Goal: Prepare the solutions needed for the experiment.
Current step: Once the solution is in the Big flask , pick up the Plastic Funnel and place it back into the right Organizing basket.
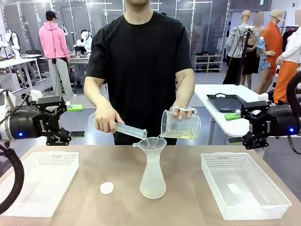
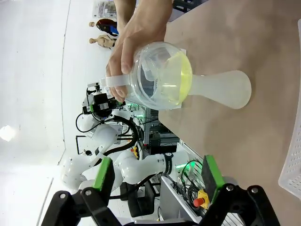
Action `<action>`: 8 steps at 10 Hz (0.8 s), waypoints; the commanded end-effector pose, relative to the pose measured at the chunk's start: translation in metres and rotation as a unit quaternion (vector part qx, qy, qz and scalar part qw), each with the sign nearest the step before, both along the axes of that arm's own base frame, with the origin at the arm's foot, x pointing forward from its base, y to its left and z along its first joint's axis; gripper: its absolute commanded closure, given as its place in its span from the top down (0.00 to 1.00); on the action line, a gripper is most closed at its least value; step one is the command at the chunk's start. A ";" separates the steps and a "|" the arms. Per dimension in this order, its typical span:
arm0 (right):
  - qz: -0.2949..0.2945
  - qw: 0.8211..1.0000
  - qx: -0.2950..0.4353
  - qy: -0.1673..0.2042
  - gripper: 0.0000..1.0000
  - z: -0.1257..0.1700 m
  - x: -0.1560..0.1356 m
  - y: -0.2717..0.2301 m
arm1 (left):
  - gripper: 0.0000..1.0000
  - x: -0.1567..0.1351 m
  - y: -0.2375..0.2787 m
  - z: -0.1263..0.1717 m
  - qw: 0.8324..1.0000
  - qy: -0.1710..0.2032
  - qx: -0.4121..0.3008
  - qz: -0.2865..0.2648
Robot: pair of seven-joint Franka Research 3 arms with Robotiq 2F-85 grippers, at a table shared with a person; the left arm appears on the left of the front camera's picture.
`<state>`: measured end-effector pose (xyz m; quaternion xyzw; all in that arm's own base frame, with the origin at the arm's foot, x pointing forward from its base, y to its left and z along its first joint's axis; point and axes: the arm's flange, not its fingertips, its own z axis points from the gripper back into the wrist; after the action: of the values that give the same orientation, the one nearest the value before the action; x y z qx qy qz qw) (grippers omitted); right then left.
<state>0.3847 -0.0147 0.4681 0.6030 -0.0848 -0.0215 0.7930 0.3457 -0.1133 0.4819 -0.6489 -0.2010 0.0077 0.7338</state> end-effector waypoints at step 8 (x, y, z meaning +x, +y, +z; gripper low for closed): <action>0.003 1.000 0.002 -0.010 0.94 -0.001 -0.001 0.000 | 1.00 -0.003 -0.003 0.000 1.000 0.000 -0.015 0.003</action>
<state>0.3846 -0.0146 0.4681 0.6031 -0.0847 -0.0212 0.7929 0.3457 -0.1133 0.4819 -0.6489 -0.2010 0.0077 0.7338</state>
